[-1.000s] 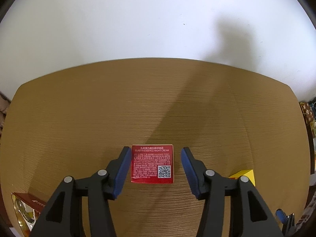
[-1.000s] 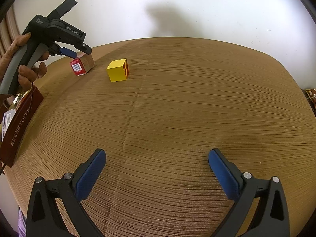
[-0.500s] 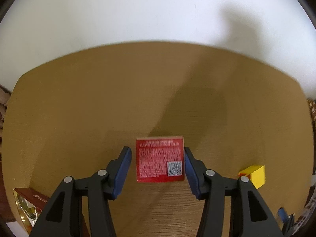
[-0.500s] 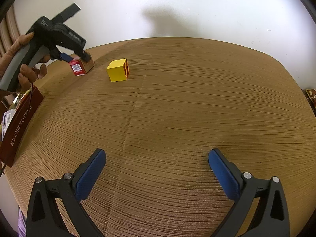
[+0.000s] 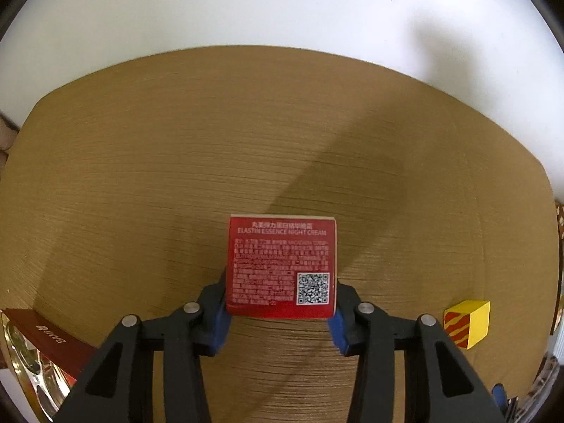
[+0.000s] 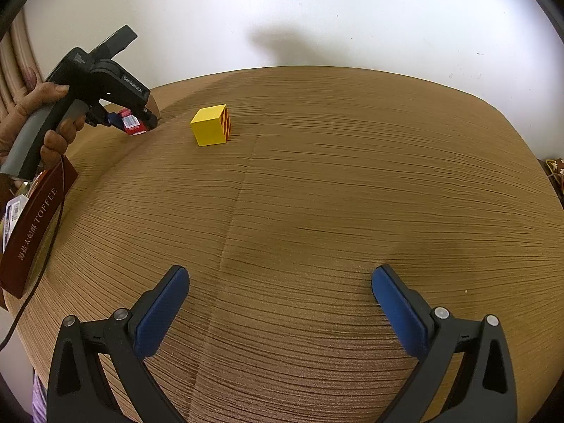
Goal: Organize rigid objects
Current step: 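Lift red box with left tool while right tool grasps the yellow cube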
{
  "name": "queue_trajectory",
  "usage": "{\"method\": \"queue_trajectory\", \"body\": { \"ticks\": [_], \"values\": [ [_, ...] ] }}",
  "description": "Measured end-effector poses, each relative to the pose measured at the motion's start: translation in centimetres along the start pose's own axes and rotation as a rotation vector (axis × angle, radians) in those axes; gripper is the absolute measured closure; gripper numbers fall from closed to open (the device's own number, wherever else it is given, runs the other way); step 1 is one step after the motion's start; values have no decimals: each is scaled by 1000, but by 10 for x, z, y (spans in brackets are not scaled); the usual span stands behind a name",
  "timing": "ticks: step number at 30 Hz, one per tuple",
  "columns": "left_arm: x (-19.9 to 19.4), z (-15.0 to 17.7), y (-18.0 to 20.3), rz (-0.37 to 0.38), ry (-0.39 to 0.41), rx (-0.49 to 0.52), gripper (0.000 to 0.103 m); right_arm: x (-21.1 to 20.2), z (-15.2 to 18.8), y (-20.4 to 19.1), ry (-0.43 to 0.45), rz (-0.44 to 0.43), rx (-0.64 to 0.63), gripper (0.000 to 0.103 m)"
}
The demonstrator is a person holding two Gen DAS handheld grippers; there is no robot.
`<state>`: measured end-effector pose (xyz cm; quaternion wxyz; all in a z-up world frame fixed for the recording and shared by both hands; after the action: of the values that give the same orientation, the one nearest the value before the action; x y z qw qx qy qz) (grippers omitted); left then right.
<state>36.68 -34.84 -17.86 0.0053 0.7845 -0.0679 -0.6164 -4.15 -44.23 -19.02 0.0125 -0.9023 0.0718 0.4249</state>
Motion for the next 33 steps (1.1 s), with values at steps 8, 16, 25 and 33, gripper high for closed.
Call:
{"method": "queue_trajectory", "body": {
  "ticks": [8,16,25,33],
  "values": [
    [-29,43,-12,67,99,-75,58,3,-2,-1,-1,-1,0,0],
    [-61,143,-25,112,144,-56,58,12,-4,-11,-49,54,-50,0],
    [-71,201,-41,62,191,-34,58,18,-20,-16,-74,-7,-40,1],
    [-70,206,-68,129,183,-76,58,15,-124,-36,54,-29,-102,1]
  ]
}}
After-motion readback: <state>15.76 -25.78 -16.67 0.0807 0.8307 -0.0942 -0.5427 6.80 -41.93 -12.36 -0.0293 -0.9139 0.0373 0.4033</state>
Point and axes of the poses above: each gripper's, at about its wrist camera, not at the fingertips, and x roughly the way its jaws point, y to its right, z to its underside, the point moved 7 cm from there along x, roughly the way its jaws point, and after that the axes turned 13 degrees about -x, right-handed, at the moved point
